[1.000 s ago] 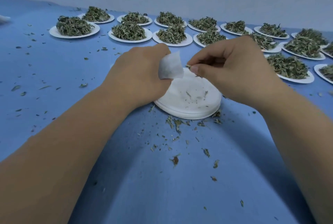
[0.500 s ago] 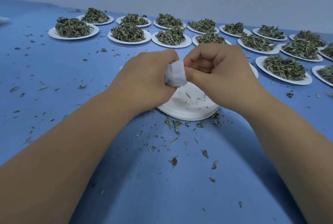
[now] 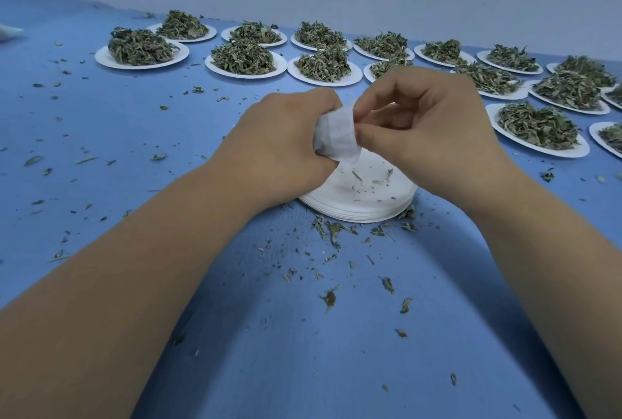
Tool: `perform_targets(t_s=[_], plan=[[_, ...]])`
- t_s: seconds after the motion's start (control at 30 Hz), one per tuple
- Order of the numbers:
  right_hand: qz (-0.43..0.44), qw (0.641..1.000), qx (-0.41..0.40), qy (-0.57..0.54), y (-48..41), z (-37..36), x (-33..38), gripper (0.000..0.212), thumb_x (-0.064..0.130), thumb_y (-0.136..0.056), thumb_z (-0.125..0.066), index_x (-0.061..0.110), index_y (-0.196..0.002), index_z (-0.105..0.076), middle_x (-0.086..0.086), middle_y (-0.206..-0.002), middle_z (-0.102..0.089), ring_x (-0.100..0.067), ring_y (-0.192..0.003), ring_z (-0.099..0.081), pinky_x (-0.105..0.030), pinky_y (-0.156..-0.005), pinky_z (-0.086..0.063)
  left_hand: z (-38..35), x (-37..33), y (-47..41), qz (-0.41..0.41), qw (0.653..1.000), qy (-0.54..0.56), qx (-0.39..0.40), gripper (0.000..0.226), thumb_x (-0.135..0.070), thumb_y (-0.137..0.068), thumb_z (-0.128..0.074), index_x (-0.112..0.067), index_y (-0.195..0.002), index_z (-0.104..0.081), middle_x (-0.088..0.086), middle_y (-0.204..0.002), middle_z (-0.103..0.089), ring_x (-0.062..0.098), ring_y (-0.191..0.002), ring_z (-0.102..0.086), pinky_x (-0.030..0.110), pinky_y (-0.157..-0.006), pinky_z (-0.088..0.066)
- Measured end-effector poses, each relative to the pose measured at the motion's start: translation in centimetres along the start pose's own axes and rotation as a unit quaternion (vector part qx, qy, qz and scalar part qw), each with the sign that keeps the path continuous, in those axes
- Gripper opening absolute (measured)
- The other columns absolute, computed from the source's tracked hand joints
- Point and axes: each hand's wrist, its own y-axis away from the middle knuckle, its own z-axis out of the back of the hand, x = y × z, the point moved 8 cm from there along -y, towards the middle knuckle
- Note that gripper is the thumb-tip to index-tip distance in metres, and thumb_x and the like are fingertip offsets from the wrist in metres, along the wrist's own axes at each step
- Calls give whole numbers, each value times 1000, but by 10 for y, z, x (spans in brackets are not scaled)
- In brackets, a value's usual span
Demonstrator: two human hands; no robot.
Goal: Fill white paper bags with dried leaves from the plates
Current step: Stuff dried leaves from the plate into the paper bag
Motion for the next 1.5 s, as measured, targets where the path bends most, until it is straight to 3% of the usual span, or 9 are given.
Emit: perform_targets(t_s=[0.27,0.4,0.5,0.67,0.77,0.87,0.97,1.23,1.5], plan=[[21,991,-122,-55,-1,27,5,30,-14,-76,-45,-4,-90,-69,-8,-85,-75,-16,-86,-77,-29,-57,-54,12,7,-1,30,998,34,-54,21,-26,-76,-69,-30,-87,-52,-7,-74,-56,12,-68,-51,33,-56,-41],[-43,997,-45,47,0,16,-6,37,-6,-79,-55,16,-103,-71,7,-108,-74,-5,-105,-69,-46,-83,-58,30,23,0,114,973,117,-165,23,-39,-82,-72,-25,-98,-64,-8,-87,-67,9,-78,-59,25,-61,-48],[-81,993,70,40,-2,-19,-8,35,9,-89,-72,30,-116,-65,17,-120,-69,4,-115,-63,-40,-95,-56,39,40,0,183,913,296,-212,19,-43,-82,-74,-29,-94,-68,-12,-86,-72,2,-79,-67,15,-63,-51],[-62,990,129,-1,-30,-82,23,48,30,-87,-76,35,-128,-52,25,-122,-64,7,-116,-60,-20,-85,-58,35,53,-5,220,798,531,-181,35,-39,-73,-74,-15,-98,-72,3,-88,-74,23,-86,-74,47,-78,-60],[-48,998,40,-11,-50,-97,33,37,23,-83,-71,30,-118,-58,15,-104,-73,-1,-103,-68,-42,-88,-60,49,58,-6,216,786,547,-193,35,-39,-72,-77,-15,-97,-70,4,-82,-73,25,-79,-74,45,-68,-61],[-82,996,21,-33,-72,-121,31,41,36,-78,-75,31,-113,-55,9,-101,-76,-11,-97,-72,-49,-86,-60,83,80,0,209,796,531,-199,56,-51,-70,-79,-9,-105,-69,13,-99,-75,29,-91,-74,51,-87,-59],[-97,993,21,-69,-102,-157,40,46,38,-73,-78,28,-106,-49,5,-98,-76,-15,-91,-74,-54,-84,-60,120,122,15,216,829,480,-189,66,-68,-79,-64,-11,-113,-69,6,-108,-75,16,-100,-73,34,-92,-55],[-87,987,34,-132,-208,-314,72,35,35,-74,-78,25,-93,-50,1,-96,-66,-20,-89,-69,-46,-80,-60,220,297,72,355,730,440,-384,24,-30,-101,-43,-12,-92,-57,5,-96,-63,21,-83,-60,34,-89,-52],[-62,995,-9,-76,-339,-439,51,24,38,-76,-63,28,-87,-45,10,-82,-57,-10,-74,-58,-29,-60,-48,225,387,86,362,632,532,-431,14,-19,-96,-49,-11,-95,-61,9,-104,-69,23,-95,-71,30,-87,-58]])
